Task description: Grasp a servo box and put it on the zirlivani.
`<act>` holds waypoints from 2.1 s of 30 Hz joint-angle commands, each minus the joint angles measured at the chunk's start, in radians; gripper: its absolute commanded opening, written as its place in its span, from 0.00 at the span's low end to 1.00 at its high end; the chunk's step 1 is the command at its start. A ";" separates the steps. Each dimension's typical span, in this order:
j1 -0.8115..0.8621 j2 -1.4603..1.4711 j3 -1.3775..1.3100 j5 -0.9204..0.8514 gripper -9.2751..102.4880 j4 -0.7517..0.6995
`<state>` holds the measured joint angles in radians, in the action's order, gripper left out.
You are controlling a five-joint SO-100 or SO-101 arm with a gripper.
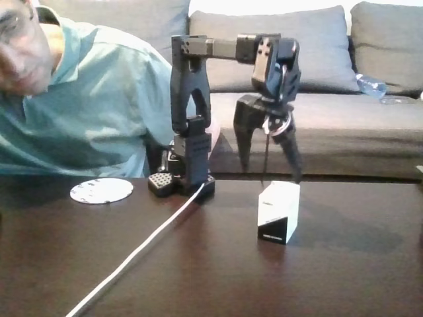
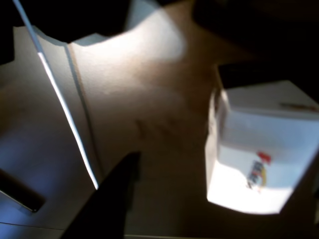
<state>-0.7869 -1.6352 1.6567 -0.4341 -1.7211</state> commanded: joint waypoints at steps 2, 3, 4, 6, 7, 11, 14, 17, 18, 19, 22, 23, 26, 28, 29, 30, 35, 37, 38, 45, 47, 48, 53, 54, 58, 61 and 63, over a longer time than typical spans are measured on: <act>0.008 -0.044 0.031 -0.014 0.46 0.040; 0.008 -0.043 0.034 -0.014 0.46 0.048; 0.008 -0.041 0.034 -0.014 0.46 0.054; 0.008 -0.041 0.034 -0.015 0.46 0.055; 0.008 -0.043 0.032 -0.015 0.46 0.055; 0.009 -0.041 0.034 -0.049 0.46 0.060; 0.009 -0.041 0.032 -0.057 0.46 0.060; 0.031 -0.041 0.037 -0.091 0.46 0.083; 0.044 -0.041 0.043 -0.106 0.46 0.091; 0.057 -0.041 0.046 -0.114 0.46 0.103; 0.072 -0.041 0.077 -0.129 0.46 0.121; 0.072 -0.041 0.092 -0.132 0.46 0.143; 0.071 -0.037 0.147 -0.138 0.45 0.198; 0.067 -0.017 0.184 -0.135 0.45 0.242; 0.066 -0.005 0.199 -0.133 0.45 0.268; 0.063 0.009 0.212 -0.132 0.45 0.290; 0.066 0.057 0.209 -0.132 0.45 0.324; 0.058 0.067 0.195 -0.132 0.44 0.324; 0.058 0.069 0.187 -0.130 0.41 0.325; 0.057 0.063 0.172 -0.115 0.26 0.345; 0.057 0.057 0.166 -0.103 0.25 0.345; 0.057 0.057 0.156 -0.100 0.24 0.344; 0.043 0.060 0.089 -0.081 0.20 0.324; 0.038 0.057 0.071 -0.061 0.20 0.308; 0.005 0.057 -0.067 -0.018 0.20 0.189; -0.015 0.055 -0.222 0.026 0.20 0.069; -0.028 0.054 -0.342 0.061 0.20 -0.031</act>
<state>-0.7946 -1.5616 1.4818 -0.4065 -1.6414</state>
